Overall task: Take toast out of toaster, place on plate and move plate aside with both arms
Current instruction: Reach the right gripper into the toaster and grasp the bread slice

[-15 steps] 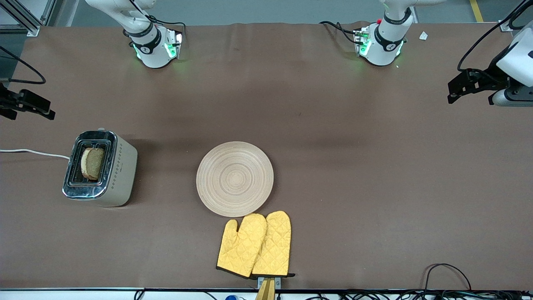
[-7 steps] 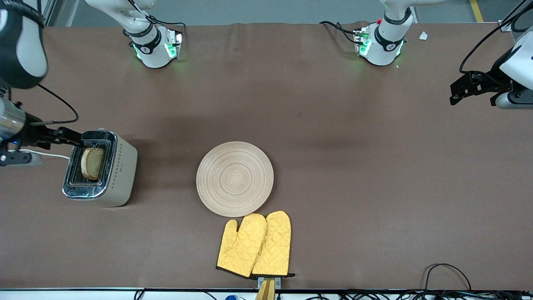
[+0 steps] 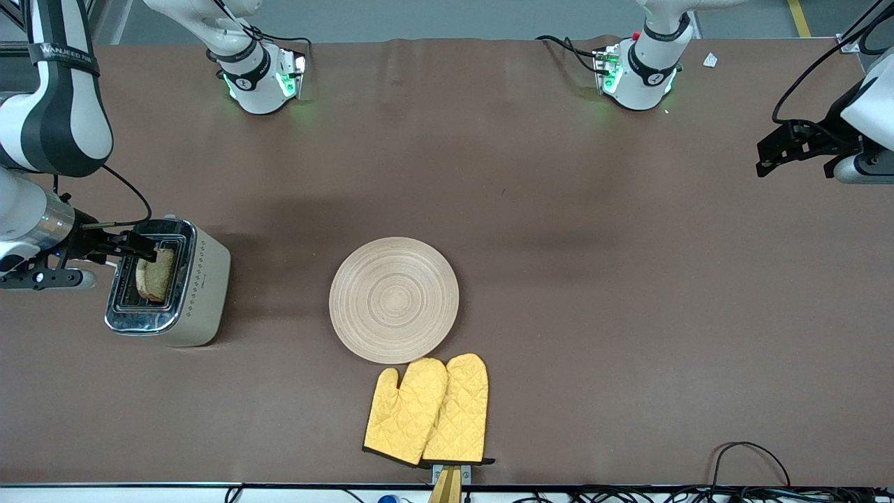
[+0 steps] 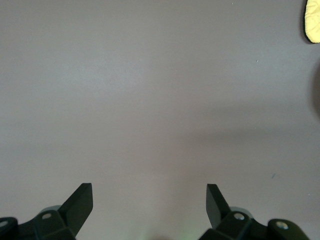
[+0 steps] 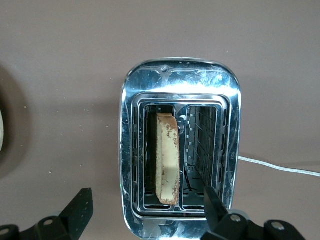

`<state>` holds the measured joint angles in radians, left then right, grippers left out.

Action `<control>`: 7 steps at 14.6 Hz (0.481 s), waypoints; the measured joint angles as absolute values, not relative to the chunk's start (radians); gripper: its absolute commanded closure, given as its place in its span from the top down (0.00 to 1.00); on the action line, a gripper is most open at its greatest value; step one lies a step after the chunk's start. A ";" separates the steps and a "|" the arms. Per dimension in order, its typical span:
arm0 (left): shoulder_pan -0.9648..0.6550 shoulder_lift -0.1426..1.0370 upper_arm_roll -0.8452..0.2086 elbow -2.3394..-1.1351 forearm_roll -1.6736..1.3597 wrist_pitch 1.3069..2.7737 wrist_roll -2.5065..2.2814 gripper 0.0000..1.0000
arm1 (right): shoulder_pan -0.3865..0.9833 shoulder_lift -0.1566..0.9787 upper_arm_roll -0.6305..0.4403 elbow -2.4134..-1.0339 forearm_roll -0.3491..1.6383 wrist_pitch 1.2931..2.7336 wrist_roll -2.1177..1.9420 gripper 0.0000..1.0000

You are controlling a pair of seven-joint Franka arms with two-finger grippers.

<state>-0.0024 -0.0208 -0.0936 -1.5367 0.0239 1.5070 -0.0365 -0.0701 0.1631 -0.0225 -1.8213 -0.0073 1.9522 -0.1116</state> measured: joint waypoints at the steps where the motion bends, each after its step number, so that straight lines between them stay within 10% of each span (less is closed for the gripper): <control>1: -0.002 -0.021 -0.094 -1.537 0.024 1.507 -0.036 1.00 | -0.073 0.172 -0.023 -1.827 -0.007 1.967 -0.112 0.96; 7: -0.002 -0.020 -0.094 -1.537 0.023 1.507 -0.036 1.00 | -0.113 0.257 -0.024 -1.831 -0.007 2.047 -0.181 0.44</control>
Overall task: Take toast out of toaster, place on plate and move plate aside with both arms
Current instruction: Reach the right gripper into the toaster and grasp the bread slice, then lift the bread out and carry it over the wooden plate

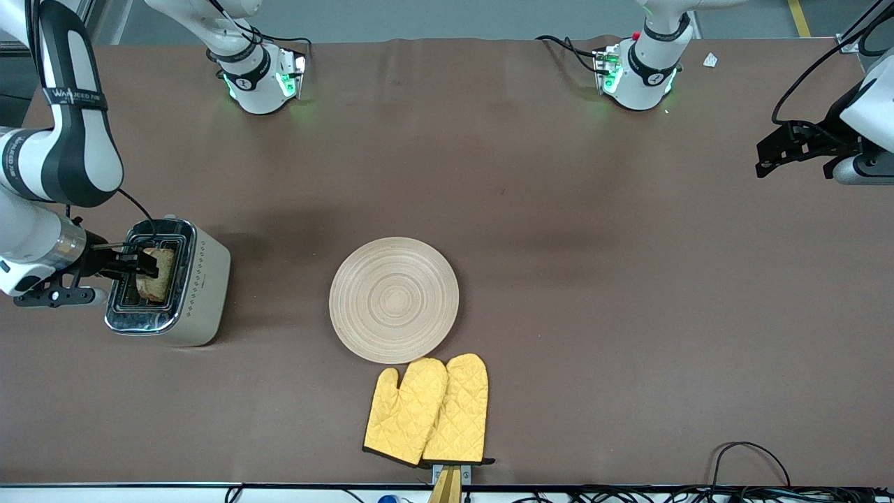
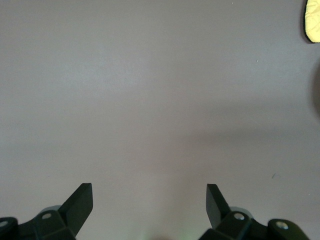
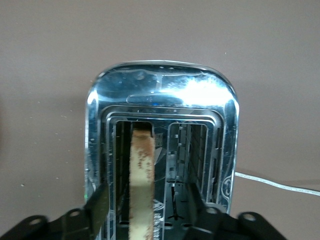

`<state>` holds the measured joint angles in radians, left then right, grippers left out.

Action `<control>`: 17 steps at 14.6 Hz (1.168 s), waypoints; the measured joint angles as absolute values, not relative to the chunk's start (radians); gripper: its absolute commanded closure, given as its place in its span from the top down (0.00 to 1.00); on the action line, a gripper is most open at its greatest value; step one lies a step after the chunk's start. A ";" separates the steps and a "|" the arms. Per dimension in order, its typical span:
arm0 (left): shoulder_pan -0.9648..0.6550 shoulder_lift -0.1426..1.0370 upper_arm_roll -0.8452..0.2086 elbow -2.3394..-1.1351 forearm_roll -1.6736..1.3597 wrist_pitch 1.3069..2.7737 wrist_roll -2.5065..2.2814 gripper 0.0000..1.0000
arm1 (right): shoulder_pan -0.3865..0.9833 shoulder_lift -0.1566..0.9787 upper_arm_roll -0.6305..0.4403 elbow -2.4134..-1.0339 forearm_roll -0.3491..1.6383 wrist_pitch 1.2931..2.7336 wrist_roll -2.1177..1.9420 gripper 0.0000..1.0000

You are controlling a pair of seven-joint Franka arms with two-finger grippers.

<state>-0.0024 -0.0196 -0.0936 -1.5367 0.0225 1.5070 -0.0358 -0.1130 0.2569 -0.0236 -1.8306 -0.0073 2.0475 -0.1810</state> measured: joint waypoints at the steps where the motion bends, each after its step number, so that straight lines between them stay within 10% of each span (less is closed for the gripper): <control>1: -0.002 -0.020 -0.094 -1.537 0.021 1.507 -0.036 1.00 | -0.116 0.261 -0.024 -1.831 -0.007 2.048 -0.185 0.29; 5: -0.003 -0.020 -0.094 -1.537 0.019 1.507 -0.035 1.00 | -0.114 0.262 -0.019 -1.828 -0.006 2.048 -0.186 0.03; 17: -0.006 -0.020 -0.099 -1.537 0.017 1.507 -0.033 1.00 | -0.035 0.227 -0.002 -1.607 -0.001 1.731 -0.105 0.00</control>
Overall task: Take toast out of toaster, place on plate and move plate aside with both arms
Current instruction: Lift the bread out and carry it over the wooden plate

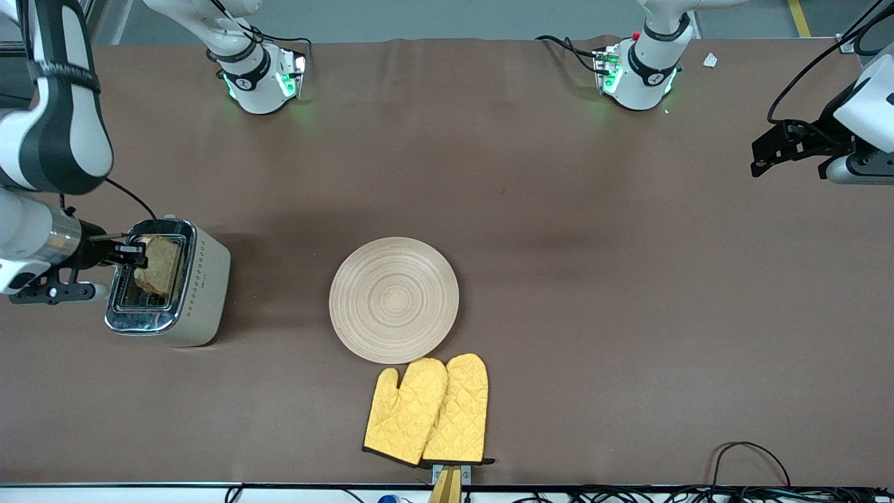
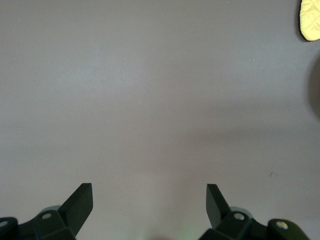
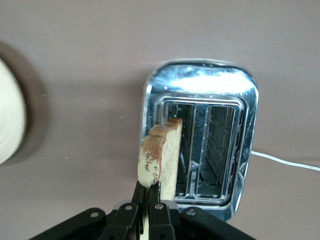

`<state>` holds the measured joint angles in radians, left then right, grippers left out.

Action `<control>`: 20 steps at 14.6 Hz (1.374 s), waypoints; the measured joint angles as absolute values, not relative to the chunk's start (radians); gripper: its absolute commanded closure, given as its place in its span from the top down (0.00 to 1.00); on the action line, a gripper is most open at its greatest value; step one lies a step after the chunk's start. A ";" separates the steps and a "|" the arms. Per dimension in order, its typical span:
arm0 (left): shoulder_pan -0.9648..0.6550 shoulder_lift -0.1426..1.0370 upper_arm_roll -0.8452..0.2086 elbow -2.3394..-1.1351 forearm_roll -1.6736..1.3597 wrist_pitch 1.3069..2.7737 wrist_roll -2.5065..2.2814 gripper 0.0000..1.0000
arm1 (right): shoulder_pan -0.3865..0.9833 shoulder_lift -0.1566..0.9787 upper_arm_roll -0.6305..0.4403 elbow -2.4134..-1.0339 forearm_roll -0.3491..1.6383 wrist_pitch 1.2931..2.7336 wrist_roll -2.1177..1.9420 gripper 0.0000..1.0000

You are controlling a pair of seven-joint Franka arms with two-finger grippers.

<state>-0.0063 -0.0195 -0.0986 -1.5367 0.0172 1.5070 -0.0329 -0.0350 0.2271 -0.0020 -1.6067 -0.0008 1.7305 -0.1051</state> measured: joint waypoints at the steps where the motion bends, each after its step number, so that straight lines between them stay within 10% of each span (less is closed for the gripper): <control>1: -0.006 -0.020 -0.099 -1.537 0.017 1.507 -0.033 1.00 | -0.019 0.216 -0.001 -1.565 0.000 1.692 -0.104 0.00; 7: -0.006 -0.019 -0.098 -1.537 0.017 1.507 -0.033 1.00 | 0.123 0.214 0.003 -1.483 0.046 1.666 0.084 0.00; 20: -0.009 -0.019 -0.100 -1.536 0.017 1.507 -0.033 1.00 | 0.389 0.406 0.006 -1.729 0.573 2.284 0.152 0.00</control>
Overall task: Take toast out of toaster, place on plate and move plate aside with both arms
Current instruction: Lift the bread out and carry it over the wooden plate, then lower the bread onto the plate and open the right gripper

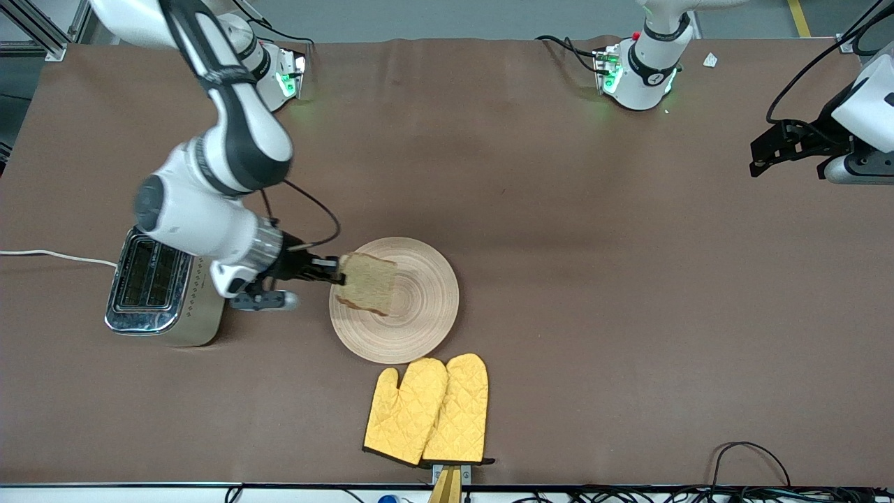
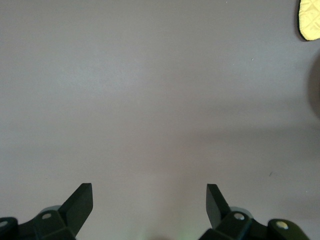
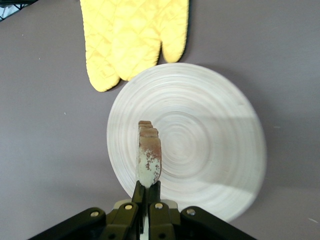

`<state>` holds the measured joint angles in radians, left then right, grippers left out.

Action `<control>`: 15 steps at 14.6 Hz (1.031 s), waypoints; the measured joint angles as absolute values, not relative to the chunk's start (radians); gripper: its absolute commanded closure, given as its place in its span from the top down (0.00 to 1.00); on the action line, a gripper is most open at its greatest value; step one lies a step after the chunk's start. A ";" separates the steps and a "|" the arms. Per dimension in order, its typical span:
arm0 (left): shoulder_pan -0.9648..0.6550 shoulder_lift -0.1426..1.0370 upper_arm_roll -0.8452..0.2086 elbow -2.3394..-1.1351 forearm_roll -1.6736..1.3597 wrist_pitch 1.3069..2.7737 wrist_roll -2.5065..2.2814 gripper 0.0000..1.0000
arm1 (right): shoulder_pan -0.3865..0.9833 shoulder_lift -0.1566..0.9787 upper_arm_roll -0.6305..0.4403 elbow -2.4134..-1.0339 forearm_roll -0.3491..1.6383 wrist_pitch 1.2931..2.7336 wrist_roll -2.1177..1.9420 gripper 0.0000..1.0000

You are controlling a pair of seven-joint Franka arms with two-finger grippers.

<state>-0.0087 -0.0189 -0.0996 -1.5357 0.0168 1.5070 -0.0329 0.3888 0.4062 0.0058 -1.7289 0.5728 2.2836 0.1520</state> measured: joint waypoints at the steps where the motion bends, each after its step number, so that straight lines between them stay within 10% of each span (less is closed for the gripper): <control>1: -0.009 -0.019 -0.100 -1.535 0.017 1.507 -0.033 1.00 | 0.413 0.441 0.006 -1.726 0.587 2.321 0.152 0.00; 15: -0.012 -0.003 -0.101 -1.535 -0.034 1.507 -0.033 1.00 | 0.375 0.577 -0.026 -1.761 0.592 2.358 0.013 0.12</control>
